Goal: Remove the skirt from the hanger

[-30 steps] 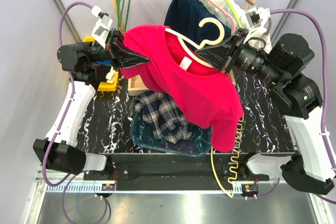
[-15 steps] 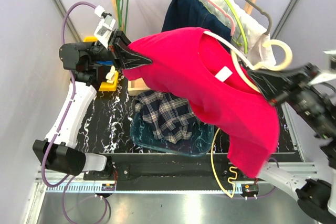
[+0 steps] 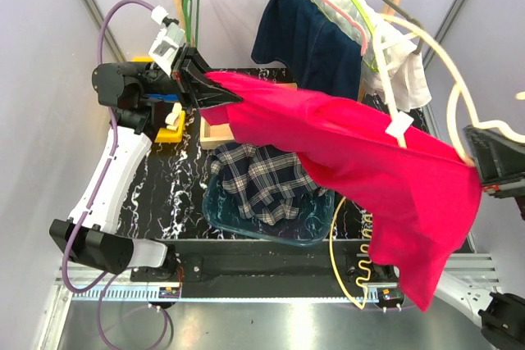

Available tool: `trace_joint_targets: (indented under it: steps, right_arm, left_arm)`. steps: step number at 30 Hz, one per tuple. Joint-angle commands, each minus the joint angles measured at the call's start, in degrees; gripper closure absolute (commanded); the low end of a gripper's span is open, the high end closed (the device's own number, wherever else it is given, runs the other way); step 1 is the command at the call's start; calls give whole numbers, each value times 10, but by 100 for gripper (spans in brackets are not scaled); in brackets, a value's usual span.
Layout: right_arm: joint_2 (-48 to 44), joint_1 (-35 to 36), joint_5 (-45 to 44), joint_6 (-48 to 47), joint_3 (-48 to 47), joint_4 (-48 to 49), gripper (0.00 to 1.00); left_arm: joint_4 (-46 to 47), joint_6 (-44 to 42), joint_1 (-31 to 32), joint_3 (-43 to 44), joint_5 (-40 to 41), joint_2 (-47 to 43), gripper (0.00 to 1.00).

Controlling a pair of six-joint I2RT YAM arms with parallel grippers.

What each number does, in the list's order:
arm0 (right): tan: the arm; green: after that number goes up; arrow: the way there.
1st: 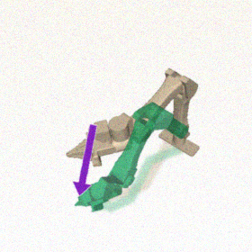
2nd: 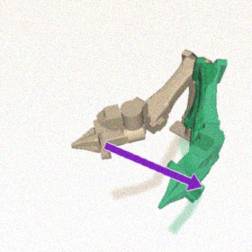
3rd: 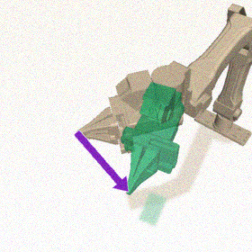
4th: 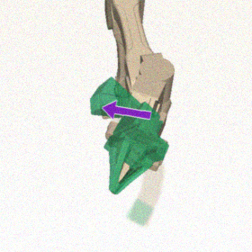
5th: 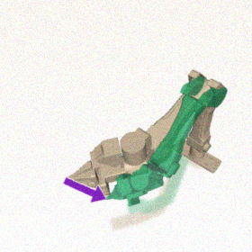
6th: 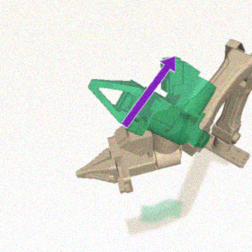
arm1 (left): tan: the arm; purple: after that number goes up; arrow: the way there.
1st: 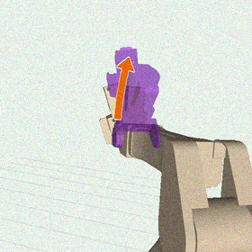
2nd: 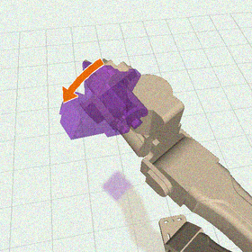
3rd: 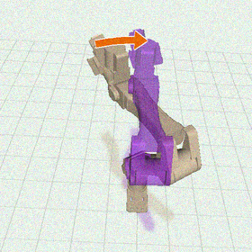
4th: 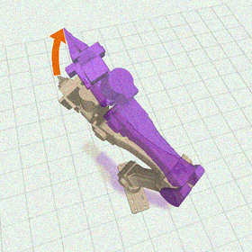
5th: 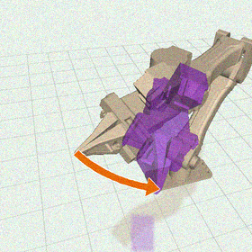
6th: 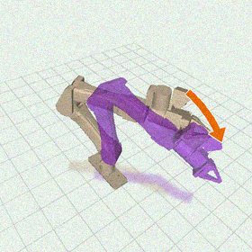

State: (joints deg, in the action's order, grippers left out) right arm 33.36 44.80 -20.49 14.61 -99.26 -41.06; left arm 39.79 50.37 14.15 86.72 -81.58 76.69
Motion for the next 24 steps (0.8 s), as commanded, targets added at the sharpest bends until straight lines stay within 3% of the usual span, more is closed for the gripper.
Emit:
trace_joint_targets:
  steps: [1,7,10,11,12,14,19,24]
  right_arm:
    - [-49,5,-131,-73,2,178,100]
    - [-46,42,-156,-117,70,284,100]
    - [-9,39,-162,-234,127,440,100]
    - [0,40,-151,-258,154,564,100]
    - [14,39,-107,-280,183,629,100]
    - [95,40,-78,-292,211,705,100]
    - [284,40,75,-223,117,723,100]
    - [360,40,142,-194,33,746,100]
  left_arm:
    - [-18,-26,-17,23,-2,0,95]
    - [-31,-33,-17,27,-2,-3,94]
    - [-45,-39,-16,43,-2,0,94]
    - [-63,-44,-14,50,-2,0,93]
    - [-74,-49,-6,63,-2,1,92]
    - [-112,-73,10,79,2,7,90]
    - [-186,-120,101,146,12,51,88]
    - [-196,-147,176,116,10,64,87]
